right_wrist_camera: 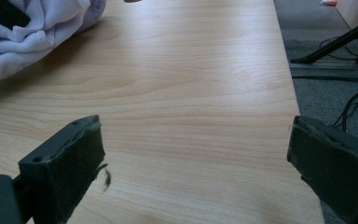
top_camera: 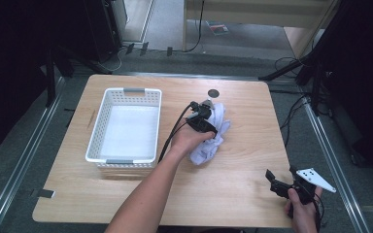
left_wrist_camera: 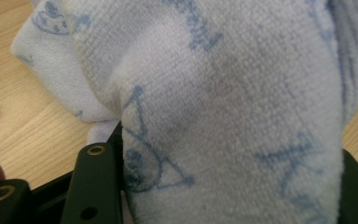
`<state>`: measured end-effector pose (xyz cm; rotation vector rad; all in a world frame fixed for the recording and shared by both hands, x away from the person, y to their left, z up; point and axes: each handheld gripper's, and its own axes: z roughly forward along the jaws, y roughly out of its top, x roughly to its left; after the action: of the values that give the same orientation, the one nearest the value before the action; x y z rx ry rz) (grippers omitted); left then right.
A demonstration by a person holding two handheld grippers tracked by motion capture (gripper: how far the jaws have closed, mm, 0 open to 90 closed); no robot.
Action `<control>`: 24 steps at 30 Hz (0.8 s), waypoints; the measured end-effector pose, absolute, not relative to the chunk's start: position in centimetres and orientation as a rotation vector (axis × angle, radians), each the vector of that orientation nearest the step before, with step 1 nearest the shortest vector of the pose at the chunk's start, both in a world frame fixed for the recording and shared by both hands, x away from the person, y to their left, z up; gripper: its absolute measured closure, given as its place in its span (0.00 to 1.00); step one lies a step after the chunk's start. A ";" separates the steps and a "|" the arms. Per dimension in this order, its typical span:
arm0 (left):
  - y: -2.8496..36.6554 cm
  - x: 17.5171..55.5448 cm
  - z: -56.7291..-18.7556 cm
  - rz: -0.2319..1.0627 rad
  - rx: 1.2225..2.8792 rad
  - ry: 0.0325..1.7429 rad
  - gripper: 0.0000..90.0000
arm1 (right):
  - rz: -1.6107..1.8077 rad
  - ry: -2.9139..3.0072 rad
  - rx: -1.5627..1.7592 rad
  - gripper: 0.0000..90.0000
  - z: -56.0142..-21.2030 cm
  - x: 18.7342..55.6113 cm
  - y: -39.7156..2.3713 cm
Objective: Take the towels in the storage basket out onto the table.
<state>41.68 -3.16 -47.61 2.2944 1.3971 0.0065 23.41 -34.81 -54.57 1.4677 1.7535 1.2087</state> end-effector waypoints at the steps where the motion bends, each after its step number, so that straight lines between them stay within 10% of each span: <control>1: -3.3 41.7 -47.6 0.004 2.294 1.406 0.46 | 1.209 1.753 1.468 0.04 -54.6 23.4 -34.8; 13: -3.1 41.5 -46.6 -0.014 2.282 1.421 0.03 | 1.213 1.751 1.468 0.04 -54.6 23.4 -34.8; 24: 0.0 41.1 -44.3 0.068 2.245 1.416 0.00 | 1.214 1.753 1.469 0.04 -54.6 23.4 -34.9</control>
<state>41.13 0.03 -44.30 2.2450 1.4162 0.0677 23.41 -34.87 -54.57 1.4685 1.7525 1.2137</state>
